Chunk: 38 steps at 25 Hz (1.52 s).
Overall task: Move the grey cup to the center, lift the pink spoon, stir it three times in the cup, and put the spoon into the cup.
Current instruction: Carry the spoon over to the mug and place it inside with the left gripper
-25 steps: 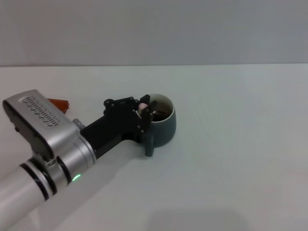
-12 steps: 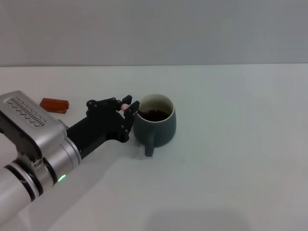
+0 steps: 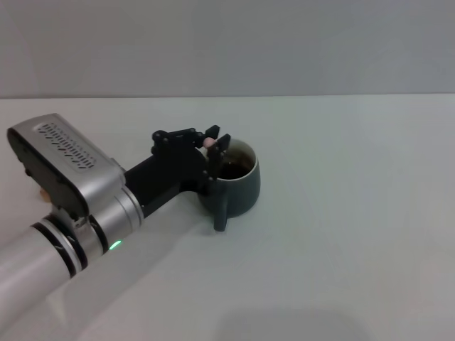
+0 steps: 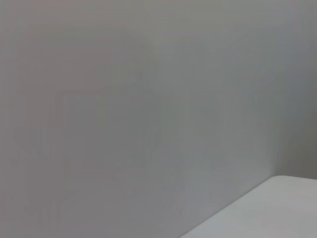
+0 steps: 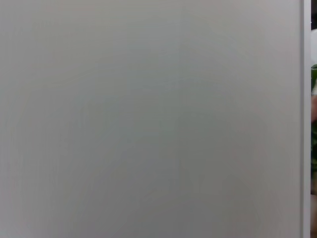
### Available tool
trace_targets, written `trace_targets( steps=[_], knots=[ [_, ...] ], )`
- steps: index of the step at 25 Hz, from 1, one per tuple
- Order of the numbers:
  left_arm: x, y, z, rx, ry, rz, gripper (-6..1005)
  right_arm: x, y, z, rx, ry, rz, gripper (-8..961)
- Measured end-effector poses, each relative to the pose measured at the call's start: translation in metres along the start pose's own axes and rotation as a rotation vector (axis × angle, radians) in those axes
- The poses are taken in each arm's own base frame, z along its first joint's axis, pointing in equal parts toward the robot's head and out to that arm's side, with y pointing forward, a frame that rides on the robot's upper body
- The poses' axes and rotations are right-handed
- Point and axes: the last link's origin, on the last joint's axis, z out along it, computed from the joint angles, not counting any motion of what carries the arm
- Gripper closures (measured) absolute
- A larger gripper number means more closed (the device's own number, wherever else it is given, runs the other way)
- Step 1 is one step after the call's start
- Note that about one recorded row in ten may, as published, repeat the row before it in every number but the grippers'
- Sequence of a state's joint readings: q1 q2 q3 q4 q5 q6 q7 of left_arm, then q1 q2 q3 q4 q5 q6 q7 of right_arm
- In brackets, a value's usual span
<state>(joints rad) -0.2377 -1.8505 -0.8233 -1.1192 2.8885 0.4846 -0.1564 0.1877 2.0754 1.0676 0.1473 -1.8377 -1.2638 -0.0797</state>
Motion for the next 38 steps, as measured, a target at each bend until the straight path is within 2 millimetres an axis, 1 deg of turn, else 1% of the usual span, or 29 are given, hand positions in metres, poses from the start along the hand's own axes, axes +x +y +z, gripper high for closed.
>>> trace_targets(
  steps=[7,11,12,15,21,26,29,30,32,36,38],
  knots=[
    [0.001,0.009,0.003,-0.030,0.001,0.003,853,0.000,0.001,0.001,-0.002,-0.001,0.001,953],
    [-0.004,0.011,-0.009,-0.014,-0.016,-0.004,853,-0.001,0.002,0.001,-0.005,-0.003,0.002,953],
    [-0.006,0.010,-0.013,0.001,-0.022,0.001,853,-0.001,0.003,0.002,-0.007,-0.004,0.002,953],
    [-0.006,0.006,-0.019,0.023,-0.031,-0.001,853,-0.001,0.003,0.002,-0.009,-0.005,0.002,953],
    [-0.006,0.000,-0.021,0.045,-0.036,0.007,853,-0.002,0.004,0.003,-0.011,-0.006,0.001,953],
    [-0.002,-0.002,-0.016,0.045,-0.028,0.018,853,-0.001,0.002,0.002,-0.009,-0.005,0.000,954],
    [0.002,-0.001,-0.007,0.033,-0.021,0.035,853,-0.001,0.001,0.001,-0.007,-0.003,-0.002,954],
    [0.002,-0.001,-0.007,0.033,-0.021,0.035,852,-0.001,0.001,0.001,-0.007,-0.003,-0.002,954],
    [0.006,0.002,0.002,0.015,-0.014,0.043,852,0.000,0.001,0.000,-0.006,-0.001,-0.003,954],
    [0.008,0.007,0.009,-0.001,-0.009,0.048,852,0.000,-0.001,0.000,-0.004,0.001,-0.007,954],
    [0.009,0.012,0.013,-0.019,-0.006,0.051,852,0.001,-0.001,-0.001,-0.003,0.002,-0.009,954]
  ],
)
